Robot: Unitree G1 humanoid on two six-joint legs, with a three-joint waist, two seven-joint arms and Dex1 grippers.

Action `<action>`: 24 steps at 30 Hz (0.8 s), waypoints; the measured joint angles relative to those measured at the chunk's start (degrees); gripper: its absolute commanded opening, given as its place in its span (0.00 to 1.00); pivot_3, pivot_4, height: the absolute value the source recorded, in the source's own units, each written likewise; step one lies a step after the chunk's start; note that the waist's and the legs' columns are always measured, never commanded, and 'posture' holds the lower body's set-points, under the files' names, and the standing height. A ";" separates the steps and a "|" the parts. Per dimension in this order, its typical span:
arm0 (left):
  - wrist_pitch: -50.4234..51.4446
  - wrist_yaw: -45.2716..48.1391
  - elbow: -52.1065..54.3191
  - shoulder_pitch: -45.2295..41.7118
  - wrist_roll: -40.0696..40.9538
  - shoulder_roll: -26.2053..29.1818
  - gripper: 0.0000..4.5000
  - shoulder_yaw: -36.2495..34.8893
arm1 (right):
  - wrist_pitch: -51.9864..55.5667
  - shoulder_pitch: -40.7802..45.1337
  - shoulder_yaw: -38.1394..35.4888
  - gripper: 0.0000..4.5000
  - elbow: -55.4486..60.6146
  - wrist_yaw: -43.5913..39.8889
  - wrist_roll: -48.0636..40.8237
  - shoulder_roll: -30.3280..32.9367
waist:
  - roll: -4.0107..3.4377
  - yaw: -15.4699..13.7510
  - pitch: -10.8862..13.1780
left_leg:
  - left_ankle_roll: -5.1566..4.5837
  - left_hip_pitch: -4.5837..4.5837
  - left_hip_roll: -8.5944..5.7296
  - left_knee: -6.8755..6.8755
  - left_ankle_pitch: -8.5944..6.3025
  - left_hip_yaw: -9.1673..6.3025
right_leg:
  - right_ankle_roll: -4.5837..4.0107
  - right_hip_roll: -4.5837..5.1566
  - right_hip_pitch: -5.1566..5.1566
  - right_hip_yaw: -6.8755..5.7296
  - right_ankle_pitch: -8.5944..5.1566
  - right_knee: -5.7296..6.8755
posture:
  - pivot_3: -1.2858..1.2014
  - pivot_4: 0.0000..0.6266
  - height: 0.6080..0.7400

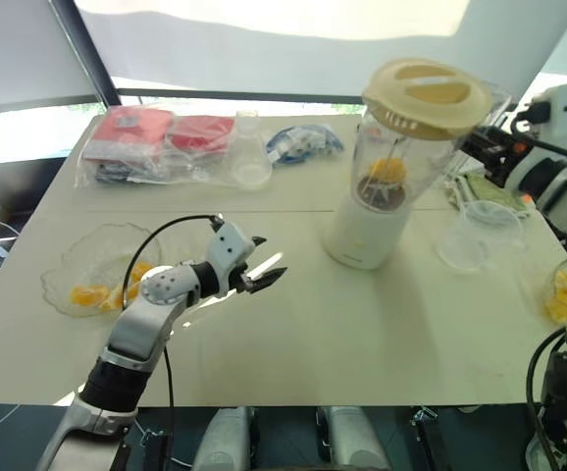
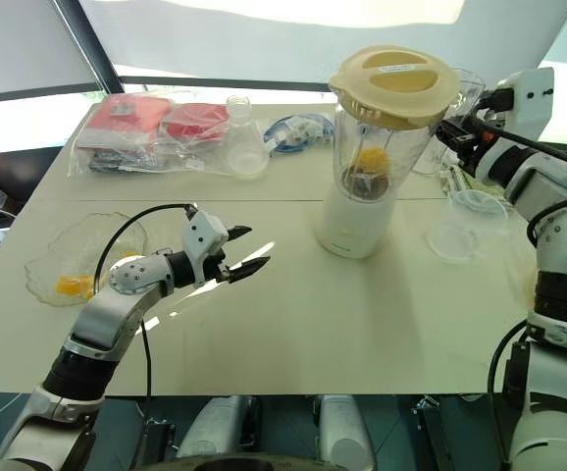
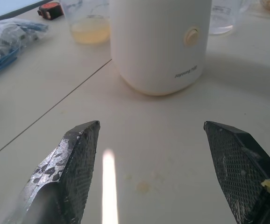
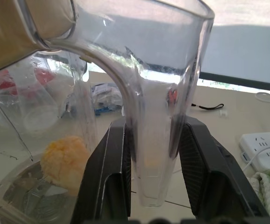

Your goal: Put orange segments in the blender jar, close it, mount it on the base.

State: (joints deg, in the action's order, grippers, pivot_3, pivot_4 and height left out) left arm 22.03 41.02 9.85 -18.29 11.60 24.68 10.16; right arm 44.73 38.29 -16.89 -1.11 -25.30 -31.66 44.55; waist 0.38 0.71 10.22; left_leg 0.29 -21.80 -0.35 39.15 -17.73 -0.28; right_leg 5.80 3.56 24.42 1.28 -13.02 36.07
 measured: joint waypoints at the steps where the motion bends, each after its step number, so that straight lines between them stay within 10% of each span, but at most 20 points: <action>1: 0.00 -0.01 0.00 0.00 0.00 -0.04 0.82 0.04 | 0.14 -0.23 -0.26 0.20 0.43 0.26 0.09 -0.34 | 0.00 0.06 0.00 | 0.00 0.02 0.00 0.00 0.00 0.01 | 0.00 0.00 0.00 0.00 0.00 0.00 | 0.52 0.24 1.00; 24: 0.13 -1.05 -0.27 -0.11 -0.85 -0.73 0.82 0.09 | 9.06 -1.34 -1.86 0.20 10.80 10.59 2.08 -5.49 | 0.02 0.14 -0.02 | 0.00 0.16 0.04 0.00 0.00 0.02 | -0.02 -0.04 -0.07 0.01 0.00 0.04 | 0.52 0.24 1.00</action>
State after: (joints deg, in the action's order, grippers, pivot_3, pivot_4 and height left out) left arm 22.15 39.97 9.58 -18.40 10.76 23.95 10.25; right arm 53.79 36.95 -18.75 9.69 -14.71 -29.58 39.07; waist 0.40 0.85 10.20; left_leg 0.29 -21.65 -0.31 39.15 -17.73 -0.26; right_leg 5.78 3.52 24.35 1.29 -13.02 36.10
